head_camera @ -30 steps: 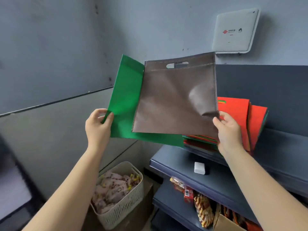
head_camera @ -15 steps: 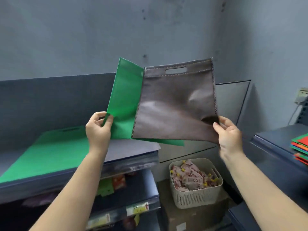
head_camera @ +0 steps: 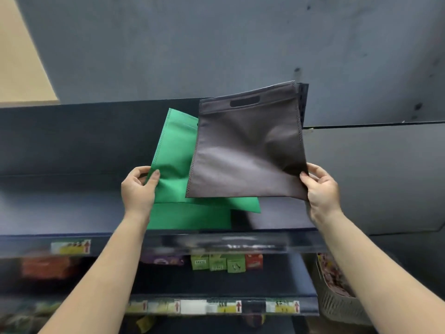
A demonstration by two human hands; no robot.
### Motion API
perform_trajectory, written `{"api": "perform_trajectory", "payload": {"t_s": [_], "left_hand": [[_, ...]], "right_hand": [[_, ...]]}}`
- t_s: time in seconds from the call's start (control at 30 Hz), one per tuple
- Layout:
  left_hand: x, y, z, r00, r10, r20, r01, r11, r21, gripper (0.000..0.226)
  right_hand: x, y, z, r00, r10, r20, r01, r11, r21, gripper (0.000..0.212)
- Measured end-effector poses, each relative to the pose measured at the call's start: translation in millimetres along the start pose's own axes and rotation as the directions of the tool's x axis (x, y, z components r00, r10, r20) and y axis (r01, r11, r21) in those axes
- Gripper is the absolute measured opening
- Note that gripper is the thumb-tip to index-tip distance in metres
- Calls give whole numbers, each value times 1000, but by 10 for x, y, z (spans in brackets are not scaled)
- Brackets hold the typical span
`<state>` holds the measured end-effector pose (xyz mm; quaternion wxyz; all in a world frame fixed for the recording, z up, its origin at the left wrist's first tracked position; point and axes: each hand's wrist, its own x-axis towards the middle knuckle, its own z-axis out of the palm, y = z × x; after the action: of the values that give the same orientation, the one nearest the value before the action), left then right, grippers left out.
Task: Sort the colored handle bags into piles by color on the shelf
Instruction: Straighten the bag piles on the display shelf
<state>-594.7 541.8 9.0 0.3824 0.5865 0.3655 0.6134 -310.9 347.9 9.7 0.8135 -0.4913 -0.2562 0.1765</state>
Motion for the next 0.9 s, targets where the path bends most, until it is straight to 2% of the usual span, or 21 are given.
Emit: {"api": "perform_trajectory", "payload": {"t_s": [0.17,0.3,0.47,0.57,0.63,0.67,0.7,0.73,0.8,0.83,0.9], "left_hand": [[194,-209,-255,995,-100,28,99,995,17,14],[330,-411,-397,970,-227,84,219,972,90,7],[387,-631,-490,930,-361,75,313,879,360,18],[388,-605,-529,944,-328,43,243,775,583,25],[371,-535,-511,975,-216,52,101,638,764,30],[357,-486,-469,985,-155,70,38,602,797,32],[332,-414,-395,989,-113,96,-6,614,789,31],[304,-325,-291,986,-107,128,-18,694,720,28],[221,-152,0,951,-193,240,61,882,468,25],[167,-71,156,923,-237,302,114,920,374,26],[52,37,430,883,-245,401,112,938,327,23]], "right_hand": [[39,205,276,1000,-9,17,9,1000,-13,27],[80,313,340,1000,-3,10,3,1000,-21,27],[116,431,362,1000,19,-4,-19,998,-61,26],[122,467,342,999,31,-12,-32,997,-77,27],[129,463,323,999,34,-20,-36,996,-78,28],[134,458,306,999,35,-19,-37,996,-76,29],[138,450,287,999,36,-16,-37,997,-73,29],[144,439,262,999,37,-12,-38,997,-71,28],[154,403,195,999,35,-6,-36,997,-72,28],[160,380,153,999,32,-4,-32,997,-76,28],[172,317,47,1000,23,-3,-23,996,-85,28]]}}
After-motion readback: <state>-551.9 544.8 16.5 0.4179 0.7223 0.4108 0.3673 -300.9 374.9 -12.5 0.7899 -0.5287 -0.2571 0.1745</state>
